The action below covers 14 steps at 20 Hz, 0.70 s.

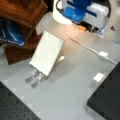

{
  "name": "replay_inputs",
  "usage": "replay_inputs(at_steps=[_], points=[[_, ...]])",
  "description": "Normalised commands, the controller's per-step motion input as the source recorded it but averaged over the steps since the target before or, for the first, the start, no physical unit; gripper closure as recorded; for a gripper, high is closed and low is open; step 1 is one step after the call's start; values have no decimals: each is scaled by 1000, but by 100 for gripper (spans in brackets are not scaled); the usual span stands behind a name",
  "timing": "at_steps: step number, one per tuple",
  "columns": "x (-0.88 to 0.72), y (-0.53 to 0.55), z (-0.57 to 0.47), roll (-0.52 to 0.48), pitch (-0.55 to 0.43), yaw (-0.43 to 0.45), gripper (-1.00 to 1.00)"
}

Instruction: Turn off the lamps. Pick up the book. Place the book on the shelf position.

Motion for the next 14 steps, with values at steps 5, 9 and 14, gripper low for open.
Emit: replay_inputs(at_steps=[5,9,14], points=[[-29,11,-5,-63,-17,143,-100],[-101,20,-21,-57,-29,116,-100],[-149,18,-27,-43,-25,96,-100]])
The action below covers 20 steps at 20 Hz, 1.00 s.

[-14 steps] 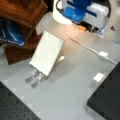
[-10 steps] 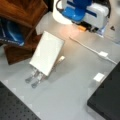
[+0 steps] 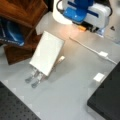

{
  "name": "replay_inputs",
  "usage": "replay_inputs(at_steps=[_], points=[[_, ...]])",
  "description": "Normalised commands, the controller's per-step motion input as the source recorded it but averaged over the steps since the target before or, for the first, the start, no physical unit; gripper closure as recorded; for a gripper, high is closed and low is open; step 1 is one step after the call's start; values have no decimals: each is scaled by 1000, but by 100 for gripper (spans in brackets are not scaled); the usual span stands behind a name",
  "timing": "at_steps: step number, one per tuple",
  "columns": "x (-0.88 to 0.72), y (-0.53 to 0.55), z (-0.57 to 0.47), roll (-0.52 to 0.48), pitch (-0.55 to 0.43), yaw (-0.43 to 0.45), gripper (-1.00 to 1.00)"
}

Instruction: Turn off the lamps. Pick up the book. Place the book on the shelf position.

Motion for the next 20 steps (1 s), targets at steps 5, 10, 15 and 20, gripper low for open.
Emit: replay_inputs(at_steps=[5,10,15,20], points=[[-185,42,3,-28,-3,90,-100],[-210,94,5,-26,-8,100,-100],[-214,145,-39,-34,-26,98,-100],[-246,145,-74,-8,-39,72,-100]])
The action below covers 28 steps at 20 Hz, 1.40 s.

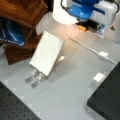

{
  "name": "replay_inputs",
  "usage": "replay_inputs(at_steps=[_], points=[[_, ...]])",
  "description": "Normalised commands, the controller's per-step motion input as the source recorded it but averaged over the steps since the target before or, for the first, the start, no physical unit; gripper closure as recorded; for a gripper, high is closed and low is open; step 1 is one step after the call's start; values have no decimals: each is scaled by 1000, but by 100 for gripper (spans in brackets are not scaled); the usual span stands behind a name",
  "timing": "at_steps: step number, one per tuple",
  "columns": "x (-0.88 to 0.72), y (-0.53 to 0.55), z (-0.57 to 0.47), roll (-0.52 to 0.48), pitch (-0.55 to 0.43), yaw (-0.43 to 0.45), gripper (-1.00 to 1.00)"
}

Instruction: Turn off the lamps. Pick up the book. Place the book on the shelf position.

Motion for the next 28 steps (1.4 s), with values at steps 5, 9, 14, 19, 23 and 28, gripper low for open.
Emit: replay_inputs(at_steps=[5,9,14,19,23,28], points=[[-273,114,-90,39,-55,35,-100],[-309,102,-104,86,-70,1,-100],[-330,128,-107,107,-81,-7,-100],[-328,168,-130,114,-94,-21,-100],[-336,198,-136,81,-107,-16,-100],[-375,190,-140,57,-98,26,-100]])
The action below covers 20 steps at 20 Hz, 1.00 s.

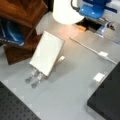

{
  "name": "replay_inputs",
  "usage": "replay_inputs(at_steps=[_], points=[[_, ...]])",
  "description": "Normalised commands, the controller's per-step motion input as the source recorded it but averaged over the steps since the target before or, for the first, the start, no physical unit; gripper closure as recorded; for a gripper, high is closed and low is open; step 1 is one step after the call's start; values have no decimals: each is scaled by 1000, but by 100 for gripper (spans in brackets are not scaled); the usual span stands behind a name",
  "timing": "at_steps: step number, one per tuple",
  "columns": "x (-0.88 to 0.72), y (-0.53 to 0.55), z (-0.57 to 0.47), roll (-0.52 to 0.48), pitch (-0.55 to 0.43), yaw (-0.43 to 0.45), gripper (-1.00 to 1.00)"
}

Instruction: Turn off the lamps. Pick up the book. Place the book on the shelf position.

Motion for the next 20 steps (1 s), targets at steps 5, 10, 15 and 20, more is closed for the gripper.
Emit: replay_inputs(at_steps=[5,10,15,20], points=[[-427,152,-154,69,-112,41,-100],[-317,112,-200,97,-127,2,-100],[-208,39,-245,104,-132,-23,-100],[-198,70,-265,83,-134,-51,-100]])
